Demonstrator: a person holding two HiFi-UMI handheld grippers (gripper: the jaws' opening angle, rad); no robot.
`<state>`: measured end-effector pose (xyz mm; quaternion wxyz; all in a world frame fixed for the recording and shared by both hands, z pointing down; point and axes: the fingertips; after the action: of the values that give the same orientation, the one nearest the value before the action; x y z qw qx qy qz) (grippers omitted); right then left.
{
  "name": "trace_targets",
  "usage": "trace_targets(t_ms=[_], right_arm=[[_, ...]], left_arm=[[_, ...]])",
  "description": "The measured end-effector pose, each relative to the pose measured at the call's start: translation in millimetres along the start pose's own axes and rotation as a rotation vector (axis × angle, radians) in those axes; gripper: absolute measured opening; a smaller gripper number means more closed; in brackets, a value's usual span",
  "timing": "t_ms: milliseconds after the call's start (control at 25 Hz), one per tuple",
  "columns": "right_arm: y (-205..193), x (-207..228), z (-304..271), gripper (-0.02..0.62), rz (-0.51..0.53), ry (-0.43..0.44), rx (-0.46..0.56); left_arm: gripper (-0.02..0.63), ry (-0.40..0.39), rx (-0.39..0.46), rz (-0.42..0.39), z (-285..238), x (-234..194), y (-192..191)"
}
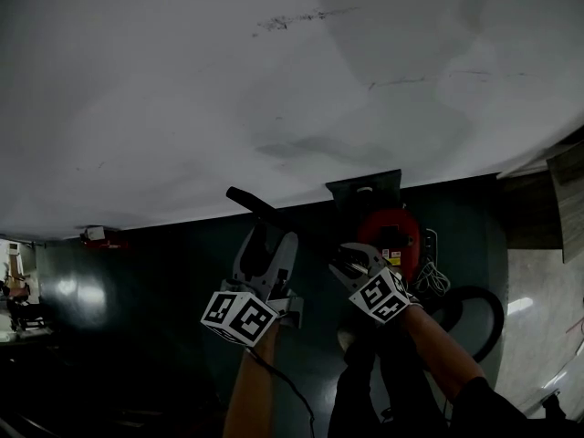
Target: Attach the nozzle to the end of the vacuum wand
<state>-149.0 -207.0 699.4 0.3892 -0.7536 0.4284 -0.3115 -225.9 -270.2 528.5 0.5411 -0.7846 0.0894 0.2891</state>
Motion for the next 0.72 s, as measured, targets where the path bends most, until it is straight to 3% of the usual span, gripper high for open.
trace_targets(t_ms=[400, 720], right_arm=[[5, -1, 3, 0.166, -0.014, -0.013, 0.01], [33, -5, 43, 0.166, -0.096, -0.038, 0.082]], left_arm=[[0.328, -0.006, -0.024, -0.015, 18, 1, -14], [0.327, -0.019, -0.06, -0.105, 41, 25, -16]])
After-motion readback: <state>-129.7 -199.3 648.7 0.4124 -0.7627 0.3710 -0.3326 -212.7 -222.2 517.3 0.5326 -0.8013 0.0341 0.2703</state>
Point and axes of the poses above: the fingertips, and each gripper's own axes: z backward along the fingers, x to its right, y out of its top, and after that the axes turned 3 degrees about y, right-handed
